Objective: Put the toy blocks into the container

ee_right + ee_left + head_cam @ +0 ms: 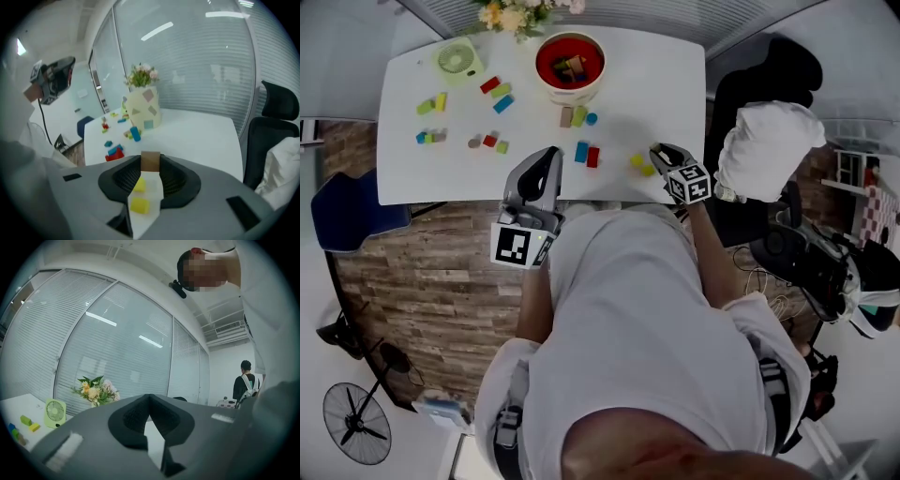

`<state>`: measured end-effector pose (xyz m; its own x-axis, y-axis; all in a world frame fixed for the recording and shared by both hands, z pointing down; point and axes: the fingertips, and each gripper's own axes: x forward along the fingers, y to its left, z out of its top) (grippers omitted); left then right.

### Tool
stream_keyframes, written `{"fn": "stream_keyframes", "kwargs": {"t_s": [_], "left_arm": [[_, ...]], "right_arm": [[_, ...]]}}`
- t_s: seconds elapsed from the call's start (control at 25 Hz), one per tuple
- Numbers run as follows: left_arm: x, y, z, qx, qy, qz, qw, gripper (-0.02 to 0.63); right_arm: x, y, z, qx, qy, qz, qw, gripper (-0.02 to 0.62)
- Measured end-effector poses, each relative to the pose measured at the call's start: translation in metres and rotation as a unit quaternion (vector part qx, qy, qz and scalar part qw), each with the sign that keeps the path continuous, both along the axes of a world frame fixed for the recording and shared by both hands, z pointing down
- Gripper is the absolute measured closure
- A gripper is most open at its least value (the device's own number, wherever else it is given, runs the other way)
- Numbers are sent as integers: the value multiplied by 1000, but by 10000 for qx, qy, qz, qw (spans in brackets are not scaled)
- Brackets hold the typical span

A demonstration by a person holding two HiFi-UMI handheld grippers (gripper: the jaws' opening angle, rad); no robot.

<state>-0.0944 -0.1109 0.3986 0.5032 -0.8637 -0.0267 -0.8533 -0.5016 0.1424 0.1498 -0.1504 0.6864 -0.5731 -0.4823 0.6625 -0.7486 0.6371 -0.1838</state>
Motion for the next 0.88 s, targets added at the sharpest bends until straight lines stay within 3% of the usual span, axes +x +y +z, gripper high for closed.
{"fn": "stream_keyframes", "kwargs": {"t_s": [0.12, 0.2, 0.4, 0.52, 0.64, 0.8, 0.88], "left_arm": [[-7, 2, -1, -12, -57, 1, 10000, 607], [-13, 5, -3, -3, -70, -53, 10000, 607], [-30, 16, -4, -12, -25, -317, 9995, 607], [-39, 26, -2, -36, -13, -506, 9987, 607], [-48, 39, -2, -43, 5, -737, 9973, 607], [-68, 59, -2, -76, 39, -1185, 9929, 607], [-77, 69, -2, -89, 35, -1395, 9902, 607]], "right_arm": [[-20, -23, -59, 661, -839, 208, 9941, 472], [-35, -38, -100, 1119, -1142, 141, 9870, 472], [-82, -78, -184, 2183, -1150, -573, 9674, 472], [-114, -107, -214, 2599, -801, -1063, 9564, 472], [-146, -136, -220, 2731, -133, -1613, 9483, 472], [-192, -170, -179, 2360, 1031, -2564, 9316, 472], [-210, -180, -147, 1981, 1701, -3095, 9143, 472]]}}
